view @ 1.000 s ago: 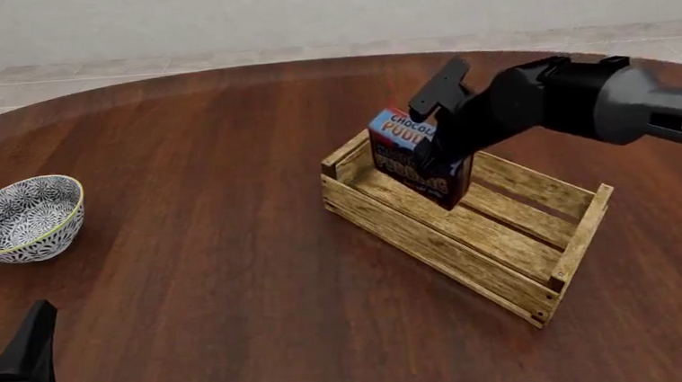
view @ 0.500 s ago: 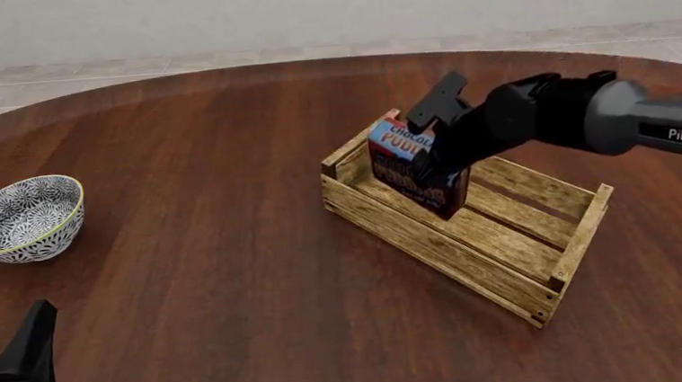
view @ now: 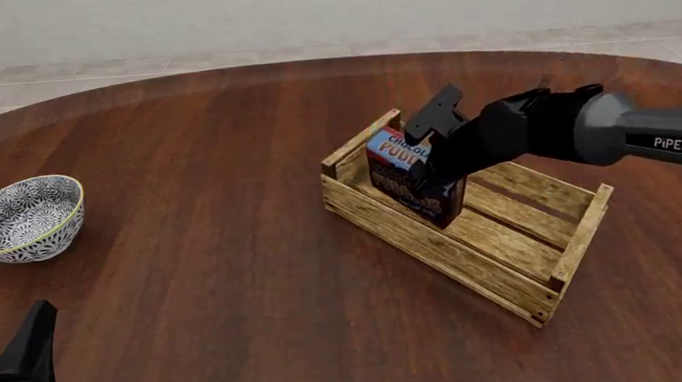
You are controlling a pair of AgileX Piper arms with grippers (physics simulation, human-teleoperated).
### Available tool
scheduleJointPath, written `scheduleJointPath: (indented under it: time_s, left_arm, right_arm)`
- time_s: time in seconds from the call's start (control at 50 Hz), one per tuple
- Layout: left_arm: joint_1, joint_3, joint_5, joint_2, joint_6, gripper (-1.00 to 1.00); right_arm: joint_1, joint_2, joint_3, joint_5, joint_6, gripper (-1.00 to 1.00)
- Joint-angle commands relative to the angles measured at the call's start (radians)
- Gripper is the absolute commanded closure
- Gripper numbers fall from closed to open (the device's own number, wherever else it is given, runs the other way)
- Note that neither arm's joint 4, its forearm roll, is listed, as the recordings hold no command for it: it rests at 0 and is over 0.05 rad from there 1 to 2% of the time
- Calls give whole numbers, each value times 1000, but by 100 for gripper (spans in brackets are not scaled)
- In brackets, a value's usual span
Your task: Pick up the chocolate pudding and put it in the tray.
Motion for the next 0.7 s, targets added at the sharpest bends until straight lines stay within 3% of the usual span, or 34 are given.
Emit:
scheduleJointPath:
  time_s: [0.02, 0.7]
  left_arm:
    - [0, 0, 0, 0, 0, -100]
    - [0, 0, 0, 0, 0, -100]
  right_arm:
    - [1, 11, 10, -23, 29, 100]
    - [-7, 33, 36, -62, 45, 100]
